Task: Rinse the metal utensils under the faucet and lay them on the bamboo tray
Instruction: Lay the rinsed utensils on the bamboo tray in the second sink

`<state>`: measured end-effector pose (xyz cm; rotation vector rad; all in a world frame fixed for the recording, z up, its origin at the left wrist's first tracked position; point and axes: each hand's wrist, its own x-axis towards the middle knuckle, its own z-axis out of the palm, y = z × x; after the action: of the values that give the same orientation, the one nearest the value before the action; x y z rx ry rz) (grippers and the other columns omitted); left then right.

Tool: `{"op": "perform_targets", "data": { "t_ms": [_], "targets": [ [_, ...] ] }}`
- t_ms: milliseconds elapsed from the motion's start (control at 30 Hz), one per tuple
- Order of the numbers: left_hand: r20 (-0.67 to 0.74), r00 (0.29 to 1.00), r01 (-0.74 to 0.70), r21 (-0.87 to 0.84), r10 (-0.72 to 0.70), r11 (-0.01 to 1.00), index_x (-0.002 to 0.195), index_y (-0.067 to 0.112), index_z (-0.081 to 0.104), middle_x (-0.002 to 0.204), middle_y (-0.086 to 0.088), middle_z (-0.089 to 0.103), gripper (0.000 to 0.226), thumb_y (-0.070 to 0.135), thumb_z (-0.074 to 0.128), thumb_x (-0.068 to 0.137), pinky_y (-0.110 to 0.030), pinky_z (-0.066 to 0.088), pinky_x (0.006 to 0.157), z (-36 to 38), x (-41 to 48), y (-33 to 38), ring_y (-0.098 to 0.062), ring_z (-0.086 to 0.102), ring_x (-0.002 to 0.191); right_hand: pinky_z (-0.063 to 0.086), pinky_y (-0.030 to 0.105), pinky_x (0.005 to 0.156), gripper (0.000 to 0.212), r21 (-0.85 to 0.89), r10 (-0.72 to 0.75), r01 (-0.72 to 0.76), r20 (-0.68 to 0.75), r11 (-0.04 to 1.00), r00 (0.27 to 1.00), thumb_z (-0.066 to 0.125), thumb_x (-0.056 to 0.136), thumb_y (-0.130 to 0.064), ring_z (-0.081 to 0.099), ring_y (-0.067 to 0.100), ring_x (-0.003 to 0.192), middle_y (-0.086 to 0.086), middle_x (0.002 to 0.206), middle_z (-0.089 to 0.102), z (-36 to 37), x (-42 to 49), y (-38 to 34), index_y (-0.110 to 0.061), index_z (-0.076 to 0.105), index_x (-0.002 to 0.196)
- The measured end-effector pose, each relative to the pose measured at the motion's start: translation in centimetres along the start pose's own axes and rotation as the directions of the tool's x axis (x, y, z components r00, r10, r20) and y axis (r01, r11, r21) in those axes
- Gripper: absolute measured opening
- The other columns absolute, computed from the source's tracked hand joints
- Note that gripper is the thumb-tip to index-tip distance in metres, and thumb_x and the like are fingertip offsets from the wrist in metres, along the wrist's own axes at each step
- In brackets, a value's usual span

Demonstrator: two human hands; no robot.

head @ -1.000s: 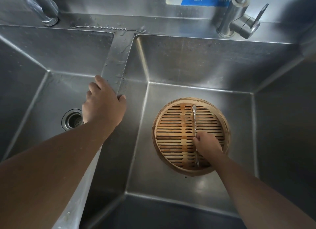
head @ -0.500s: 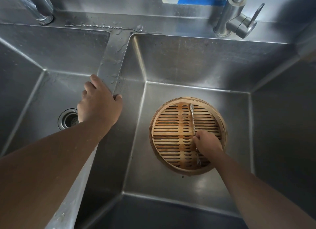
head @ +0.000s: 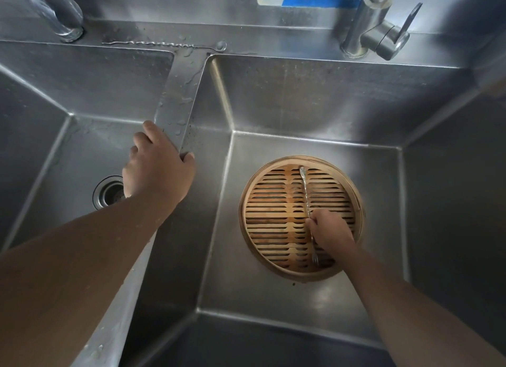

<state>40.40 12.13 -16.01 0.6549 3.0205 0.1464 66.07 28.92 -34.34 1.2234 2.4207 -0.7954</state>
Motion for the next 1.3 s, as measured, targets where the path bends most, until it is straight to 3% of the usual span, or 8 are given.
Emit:
{"op": "perform_targets", "data": {
  "t_ms": [200,467,600,767,867,1000,1133,1300],
  "targets": [
    [0.004,1.000,-0.001,-0.002,0.001,1.000,0.143,0.000,0.022,0.131,-0.024,0.046,0.082,0.041,0.064,0.087,-0.056,0.051,0.083,0.0,0.1,0.0,-0.044,0.052,0.116,0.040,0.025,0.049,0.031,0.017,0.014,-0.014,0.009,1.000,1.000,0.054,0.097,-0.029,0.058,0.012,0.058,-0.002,0.064,0.061,-0.2,-0.1,0.0,-0.022,0.055,0.067],
    [0.012,1.000,-0.007,0.001,0.007,1.000,0.145,-0.001,0.019,0.135,-0.024,0.044,0.085,0.042,0.064,0.088,-0.055,0.050,0.085,0.0,0.2,0.0,-0.043,0.050,0.120,0.050,0.029,0.057,0.032,0.040,0.022,-0.023,0.004,0.999,1.000,0.054,0.098,-0.037,0.057,0.012,0.059,-0.003,0.064,0.061,-0.1,-0.8,-0.4,-0.021,0.058,0.070],
    [0.018,1.000,-0.001,-0.011,0.001,1.000,0.146,-0.002,0.017,0.135,-0.024,0.044,0.085,0.039,0.063,0.088,-0.054,0.050,0.085,-0.1,0.2,0.0,-0.042,0.050,0.120,0.043,0.023,0.054,0.029,0.104,0.095,-0.092,-0.019,0.990,0.995,0.057,0.097,-0.035,0.054,0.009,0.058,-0.004,0.066,0.059,-0.3,-1.7,-0.6,-0.022,0.056,0.071],
    [0.055,0.998,0.007,-0.016,-0.006,1.000,0.145,-0.003,0.018,0.129,-0.024,0.046,0.084,0.038,0.064,0.087,-0.052,0.052,0.082,-0.4,-0.1,0.1,-0.043,0.053,0.115,0.047,0.033,0.059,0.023,0.064,0.134,-0.132,-0.037,0.989,0.990,0.051,0.093,-0.039,0.060,0.019,0.069,0.000,0.075,0.063,-2.6,-2.9,-3.2,-0.021,0.054,0.078],
    [0.081,0.997,0.014,-0.012,-0.013,1.000,0.145,-0.004,0.019,0.128,-0.023,0.048,0.086,0.040,0.064,0.086,-0.050,0.053,0.080,-0.8,-0.2,0.2,-0.041,0.055,0.113,0.044,0.026,0.056,0.016,0.136,0.013,-0.009,-0.024,0.991,1.000,0.053,0.095,-0.041,0.060,0.008,0.071,-0.009,0.080,0.064,-5.4,-3.0,-7.4,-0.029,0.055,0.084],
    [0.117,0.993,0.013,0.009,-0.014,1.000,0.145,-0.005,0.018,0.128,-0.022,0.049,0.088,0.045,0.060,0.086,-0.045,0.056,0.079,-1.4,-0.3,0.1,-0.038,0.057,0.110,0.048,0.024,0.069,0.012,0.172,-0.268,0.271,-0.044,0.947,0.962,0.057,0.095,-0.038,0.062,0.005,0.084,-0.012,0.096,0.068,-10.9,-2.4,-14.6,-0.028,0.063,0.099],
    [0.132,0.991,0.009,0.058,-0.017,0.998,0.147,-0.005,0.019,0.128,-0.018,0.049,0.086,0.047,0.054,0.088,-0.041,0.054,0.080,-2.0,-0.3,0.3,-0.033,0.056,0.111,0.053,0.030,0.073,0.009,0.170,-0.398,0.416,-0.128,0.894,0.908,0.064,0.090,-0.032,0.068,0.015,0.083,-0.002,0.092,0.073,-16.6,-0.5,-21.3,-0.024,0.065,0.091],
    [0.147,0.989,0.002,0.061,-0.011,0.998,0.148,-0.004,0.018,0.127,-0.016,0.049,0.085,0.047,0.050,0.089,-0.038,0.052,0.081,-1.8,-0.2,0.2,-0.030,0.054,0.110,0.056,0.039,0.076,0.005,0.069,-0.472,0.489,-0.173,0.870,0.865,0.065,0.084,-0.020,0.067,0.029,0.080,0.010,0.087,0.071,-20.9,4.3,-28.0,-0.015,0.065,0.086]
  ]
}}
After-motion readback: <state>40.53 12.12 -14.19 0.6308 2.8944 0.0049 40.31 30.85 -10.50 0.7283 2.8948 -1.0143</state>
